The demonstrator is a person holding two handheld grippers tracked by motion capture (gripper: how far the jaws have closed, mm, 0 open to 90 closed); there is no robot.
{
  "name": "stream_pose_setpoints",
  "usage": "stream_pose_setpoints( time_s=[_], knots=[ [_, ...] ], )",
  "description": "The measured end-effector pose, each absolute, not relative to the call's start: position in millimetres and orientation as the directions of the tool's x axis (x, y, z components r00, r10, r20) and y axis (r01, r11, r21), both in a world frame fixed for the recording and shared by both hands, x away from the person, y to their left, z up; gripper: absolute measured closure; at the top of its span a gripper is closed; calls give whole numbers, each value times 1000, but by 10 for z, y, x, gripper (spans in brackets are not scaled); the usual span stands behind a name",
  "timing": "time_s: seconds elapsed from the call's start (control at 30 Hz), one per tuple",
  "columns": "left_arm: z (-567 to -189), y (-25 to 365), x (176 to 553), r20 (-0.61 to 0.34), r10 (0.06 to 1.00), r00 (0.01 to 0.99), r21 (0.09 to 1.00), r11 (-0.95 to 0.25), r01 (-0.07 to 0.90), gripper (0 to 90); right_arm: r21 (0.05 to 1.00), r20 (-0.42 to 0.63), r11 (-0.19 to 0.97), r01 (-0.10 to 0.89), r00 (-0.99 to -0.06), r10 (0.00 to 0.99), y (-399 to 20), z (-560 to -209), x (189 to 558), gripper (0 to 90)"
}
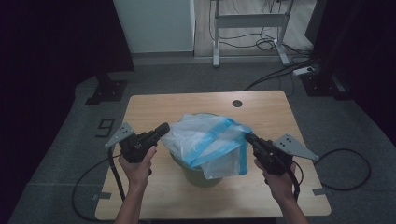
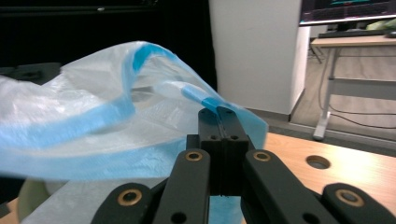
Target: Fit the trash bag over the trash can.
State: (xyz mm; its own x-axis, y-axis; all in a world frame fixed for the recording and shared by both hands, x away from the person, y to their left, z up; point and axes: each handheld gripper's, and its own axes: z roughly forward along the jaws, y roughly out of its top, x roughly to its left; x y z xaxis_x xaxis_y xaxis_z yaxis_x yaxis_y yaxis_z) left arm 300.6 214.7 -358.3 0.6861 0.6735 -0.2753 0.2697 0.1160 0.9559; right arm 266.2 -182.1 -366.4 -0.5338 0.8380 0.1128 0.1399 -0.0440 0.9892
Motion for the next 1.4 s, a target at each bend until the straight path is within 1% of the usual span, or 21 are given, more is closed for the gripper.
stream_pose_setpoints(
  time_s=[0.2,0.33,0.43,0.67,0.8,0.87,0.9,0.93,1.03,1.1,1.13,1.2,1.33,1.4],
  knots=[
    [-3609,2242,2902,-271,685,677,960,140,243,900,993,102,-59,100,-504,858,-1931,-3533,2646,892],
    [-3635,2289,2827,-269,682,680,961,146,234,900,996,86,-61,65,-510,856,-1935,-3442,2603,892],
    [-3666,2290,2769,-260,677,688,964,137,230,900,997,70,-51,52,-516,854,-1901,-3437,2568,892],
    [-3736,2277,2710,-253,665,702,963,103,249,898,995,88,-49,88,-525,847,-1886,-3575,2603,892],
    [-3746,2249,2718,-253,652,715,959,70,275,895,995,88,-45,93,-533,841,-1884,-3584,2619,892],
    [-3741,2238,2718,-247,651,717,958,55,280,839,995,84,-42,91,-537,839,-1882,-3574,2618,891],
    [-3725,2221,2711,-231,662,713,961,42,273,773,996,71,-30,85,-544,836,-1872,-3542,2614,892],
    [-3676,2196,2722,-223,662,716,958,15,285,707,996,65,-24,82,-547,835,-1868,-3529,2613,891],
    [-3570,2133,2758,-194,662,724,953,-47,299,556,997,57,-16,79,-554,831,-1853,-3499,2611,891],
    [-3536,2107,2771,-182,662,727,952,-67,299,506,997,54,-14,76,-555,830,-1849,-3490,2611,891],
    [-3476,2059,2807,-159,665,730,948,-104,302,480,997,53,-13,75,-559,828,-1841,-3475,2609,891],
    [-3430,2018,2849,-132,671,729,947,-133,294,457,997,51,-11,74,-561,826,-1838,-3468,2611,891],
    [-3357,1979,2967,-108,680,726,944,-159,289,393,997,50,-8,76,-566,823,-1837,-3462,2618,891],
    [-3329,1968,3034,-116,672,731,942,-160,296,369,997,47,-5,75,-568,822,-1836,-3459,2620,892]
  ],
)
